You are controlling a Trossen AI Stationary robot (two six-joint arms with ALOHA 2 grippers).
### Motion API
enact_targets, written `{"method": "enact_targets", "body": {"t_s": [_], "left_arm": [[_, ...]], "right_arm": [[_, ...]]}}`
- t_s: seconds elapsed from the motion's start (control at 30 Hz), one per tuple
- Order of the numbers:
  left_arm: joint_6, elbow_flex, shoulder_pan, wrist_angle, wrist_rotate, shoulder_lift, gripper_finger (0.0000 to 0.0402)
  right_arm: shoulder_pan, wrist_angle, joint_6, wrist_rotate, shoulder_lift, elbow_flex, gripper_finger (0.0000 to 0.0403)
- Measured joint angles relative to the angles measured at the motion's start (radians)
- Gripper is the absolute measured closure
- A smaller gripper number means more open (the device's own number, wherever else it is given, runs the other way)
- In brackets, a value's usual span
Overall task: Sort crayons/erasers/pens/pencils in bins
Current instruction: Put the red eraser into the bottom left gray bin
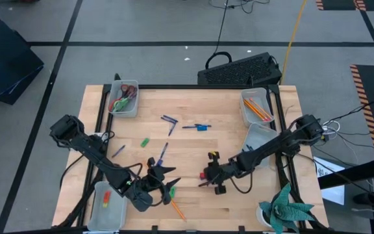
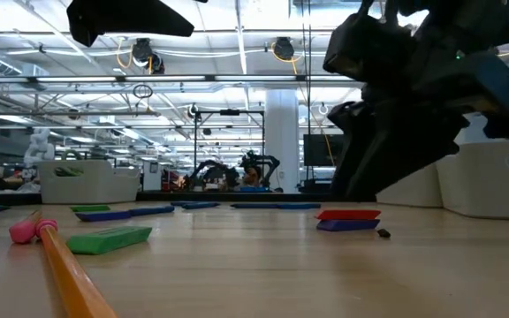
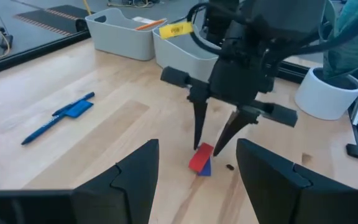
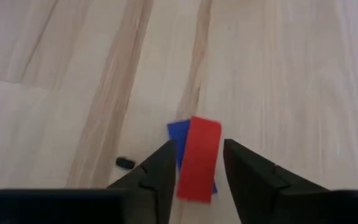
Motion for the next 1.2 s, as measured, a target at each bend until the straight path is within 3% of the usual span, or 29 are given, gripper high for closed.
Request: {"method": "enact_targets", "body": {"t_s": [0.17, 0.33, 0.6, 0.9, 1.07, 1.2], "left_arm": [[-0.024, 0.0, 0.0, 0.0, 0.0, 0.0, 0.0185], [-0.042, 0.0, 0.0, 0.012, -0.009, 0.0, 0.0186], [-0.043, 0.0, 0.003, 0.084, -0.009, 0.031, 0.0186], [0.025, 0.001, 0.014, 0.269, -0.007, 0.132, 0.0186], [0.174, 0.001, 0.008, 0.434, -0.003, 0.177, 0.0186], [0.183, 0.001, 0.008, 0.442, -0.01, 0.179, 0.0186]], "right_arm": [[-0.006, 0.067, -0.017, 0.003, 0.033, 0.0, 0.0234], [-0.027, 0.081, 0.006, -0.024, 0.063, 0.0, 0.0231], [-0.058, 0.085, 0.041, -0.087, 0.079, 0.001, 0.0272], [-0.059, 0.084, 0.062, -0.09, 0.072, 0.001, 0.0349], [-0.063, 0.077, 0.052, -0.073, 0.019, -0.001, 0.0351], [-0.056, 0.085, -0.009, -0.073, -0.057, 0.0, 0.0346]]}}
